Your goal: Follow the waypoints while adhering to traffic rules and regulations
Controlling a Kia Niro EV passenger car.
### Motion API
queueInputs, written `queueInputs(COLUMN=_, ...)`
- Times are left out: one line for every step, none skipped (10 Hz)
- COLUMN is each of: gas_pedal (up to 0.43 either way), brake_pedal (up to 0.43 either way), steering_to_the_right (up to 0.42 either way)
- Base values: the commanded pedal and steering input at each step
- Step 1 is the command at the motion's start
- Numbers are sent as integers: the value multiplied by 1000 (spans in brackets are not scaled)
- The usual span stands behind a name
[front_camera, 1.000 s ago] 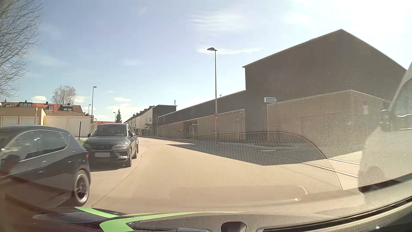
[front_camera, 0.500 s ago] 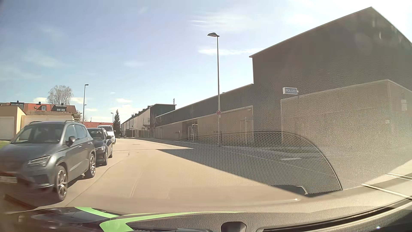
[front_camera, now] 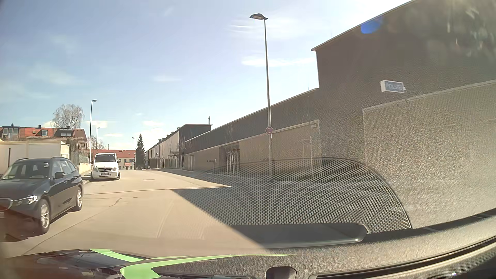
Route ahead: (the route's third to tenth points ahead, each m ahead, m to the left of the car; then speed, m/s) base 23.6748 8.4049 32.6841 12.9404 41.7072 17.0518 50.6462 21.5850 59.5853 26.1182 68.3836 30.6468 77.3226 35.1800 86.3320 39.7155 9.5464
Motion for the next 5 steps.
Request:
queueInputs(gas_pedal=138, brake_pedal=0, steering_to_the_right=-51)
queueInputs(gas_pedal=157, brake_pedal=0, steering_to_the_right=-60)
queueInputs(gas_pedal=169, brake_pedal=0, steering_to_the_right=-66)
queueInputs(gas_pedal=189, brake_pedal=0, steering_to_the_right=-72)
queueInputs(gas_pedal=197, brake_pedal=0, steering_to_the_right=-78)
